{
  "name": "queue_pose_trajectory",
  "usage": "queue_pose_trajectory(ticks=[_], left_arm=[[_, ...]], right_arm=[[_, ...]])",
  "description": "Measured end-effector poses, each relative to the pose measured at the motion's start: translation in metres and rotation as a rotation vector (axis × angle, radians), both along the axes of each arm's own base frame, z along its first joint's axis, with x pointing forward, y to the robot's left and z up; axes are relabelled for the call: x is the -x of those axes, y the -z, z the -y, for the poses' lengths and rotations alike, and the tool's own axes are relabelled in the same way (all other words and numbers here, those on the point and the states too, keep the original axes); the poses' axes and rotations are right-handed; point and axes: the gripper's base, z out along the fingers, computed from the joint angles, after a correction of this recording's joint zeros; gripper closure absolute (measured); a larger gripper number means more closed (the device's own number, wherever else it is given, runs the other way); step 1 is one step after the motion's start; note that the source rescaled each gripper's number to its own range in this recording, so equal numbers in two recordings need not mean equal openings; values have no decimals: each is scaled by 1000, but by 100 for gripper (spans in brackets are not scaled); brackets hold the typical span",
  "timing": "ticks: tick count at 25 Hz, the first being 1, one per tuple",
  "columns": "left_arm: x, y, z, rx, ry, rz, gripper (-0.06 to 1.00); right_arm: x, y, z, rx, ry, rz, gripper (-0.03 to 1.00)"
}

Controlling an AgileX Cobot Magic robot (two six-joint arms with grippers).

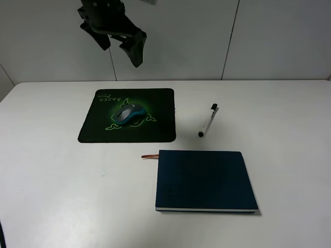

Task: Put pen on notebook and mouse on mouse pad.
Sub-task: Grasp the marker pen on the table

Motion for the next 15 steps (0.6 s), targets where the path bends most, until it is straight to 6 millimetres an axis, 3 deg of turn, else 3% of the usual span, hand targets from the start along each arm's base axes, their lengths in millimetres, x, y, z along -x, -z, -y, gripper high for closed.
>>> queue_pose_trajectory(ticks=[6,15], left_arm=[[32,-26,-13,21,-12,14,-5],[104,-39,-51,21,-64,-25,-5]], right_arm=[[0,0,0,0,0,0,-3],[0,0,0,0,0,0,-3]])
